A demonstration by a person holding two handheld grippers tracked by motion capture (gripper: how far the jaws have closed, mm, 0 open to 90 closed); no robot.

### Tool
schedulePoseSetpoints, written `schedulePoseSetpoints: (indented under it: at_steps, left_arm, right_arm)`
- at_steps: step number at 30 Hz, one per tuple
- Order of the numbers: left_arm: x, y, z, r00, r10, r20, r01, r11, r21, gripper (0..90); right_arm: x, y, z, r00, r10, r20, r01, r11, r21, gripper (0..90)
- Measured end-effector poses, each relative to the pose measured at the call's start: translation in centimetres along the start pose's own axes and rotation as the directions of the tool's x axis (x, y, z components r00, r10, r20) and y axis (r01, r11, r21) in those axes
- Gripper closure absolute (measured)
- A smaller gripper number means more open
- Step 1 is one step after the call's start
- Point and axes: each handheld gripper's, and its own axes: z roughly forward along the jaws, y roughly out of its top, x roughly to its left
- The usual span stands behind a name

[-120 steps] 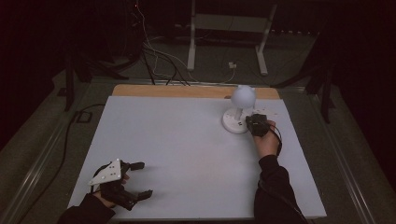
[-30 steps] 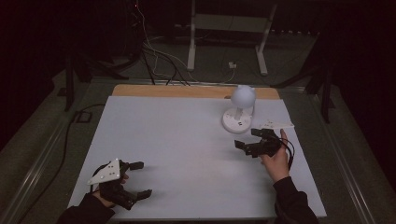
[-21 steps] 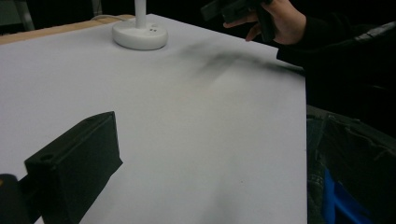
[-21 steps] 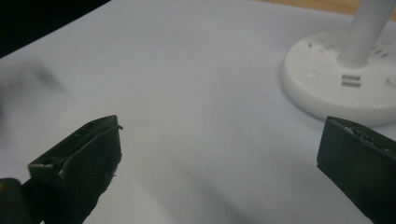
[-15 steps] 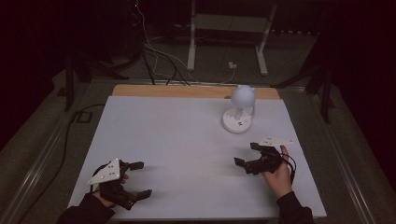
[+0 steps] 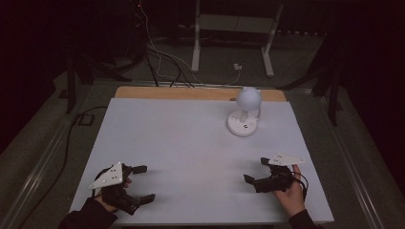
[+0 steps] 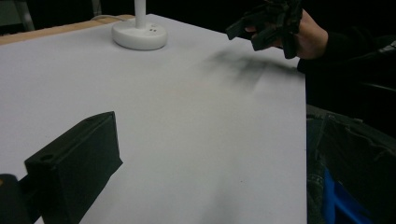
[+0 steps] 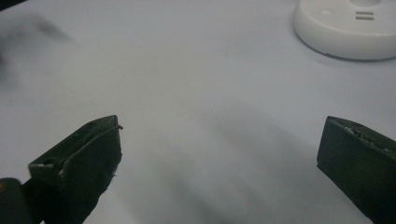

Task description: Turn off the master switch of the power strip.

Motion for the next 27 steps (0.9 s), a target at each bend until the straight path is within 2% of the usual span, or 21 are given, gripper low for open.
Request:
schedulePoseSetpoints:
  at_steps: [9, 14, 19, 27]
  left_arm:
    - [0.0, 0.0, 0.0, 1.0000, 0.001, -0.001, -0.001, 1.0000, 0.003, 0.4]
    - [-0.1, 0.0, 0.0, 1.0000, 0.001, -0.001, -0.001, 1.0000, 0.006, 0.4]
    - [0.0, 0.0, 0.1, 1.0000, 0.001, 0.002, -0.001, 1.0000, 0.005, 0.3]
    - [0.0, 0.0, 0.1, 1.0000, 0.001, 0.001, -0.001, 1.0000, 0.008, 0.3]
  right_arm:
    - [0.6, -1.7, -0.6, 0.9999, -0.008, -0.009, 0.008, 1.000, 0.007, 0.0]
    - [0.9, -2.4, -1.1, 0.9997, 0.016, -0.019, -0.016, 1.000, 0.018, 0.0]
    - [0.7, -3.2, -1.2, 0.9998, 0.020, 0.001, -0.020, 0.999, 0.043, 0.0]
    - [0.3, -3.2, -1.0, 0.9997, 0.003, 0.023, -0.004, 0.999, 0.038, 0.0]
